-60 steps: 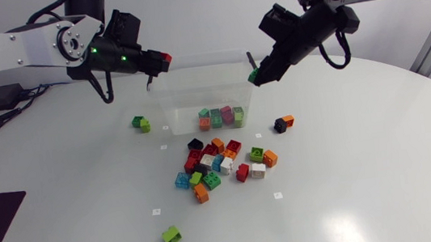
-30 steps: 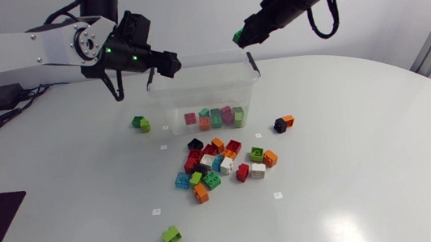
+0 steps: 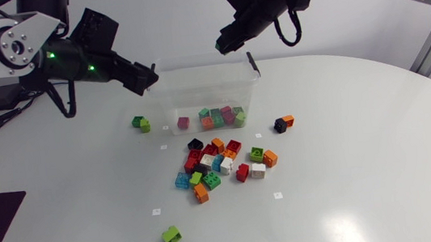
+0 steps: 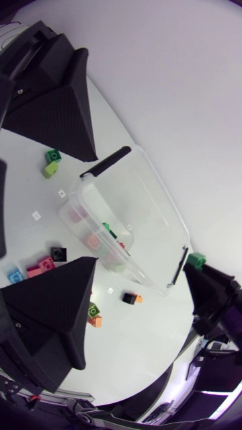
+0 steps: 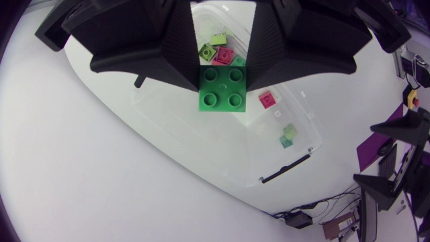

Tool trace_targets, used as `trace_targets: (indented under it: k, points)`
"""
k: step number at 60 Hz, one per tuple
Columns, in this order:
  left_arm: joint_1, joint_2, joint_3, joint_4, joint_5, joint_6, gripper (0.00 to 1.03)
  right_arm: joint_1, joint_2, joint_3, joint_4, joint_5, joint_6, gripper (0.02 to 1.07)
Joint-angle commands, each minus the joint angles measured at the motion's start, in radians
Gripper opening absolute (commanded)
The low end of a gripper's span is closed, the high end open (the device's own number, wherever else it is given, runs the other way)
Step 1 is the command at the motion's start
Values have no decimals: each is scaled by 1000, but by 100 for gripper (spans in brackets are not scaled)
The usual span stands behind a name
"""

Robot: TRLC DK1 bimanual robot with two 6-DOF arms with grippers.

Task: Place the duplo bricks in the container

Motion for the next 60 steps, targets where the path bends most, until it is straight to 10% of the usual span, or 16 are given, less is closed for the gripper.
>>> trace_targets:
  k: [1, 11, 22, 40, 60]
  points:
    - [7, -54, -71, -28, 21, 77, 99, 11, 57, 45, 3, 12, 33, 30]
    - [5, -114, -158, -68, 38, 178, 99, 9, 111, 78, -10, 27, 65, 34]
    - [5, -143, -217, -110, 67, 259, 99, 18, 126, 91, -24, 66, 87, 103]
    - [-35, -181, -327, -230, 95, 505, 99, 17, 57, 103, -114, 63, 96, 103]
    - [-174, -186, -390, -361, 1, 494, 97, 26, -137, -166, -59, 69, 65, 103]
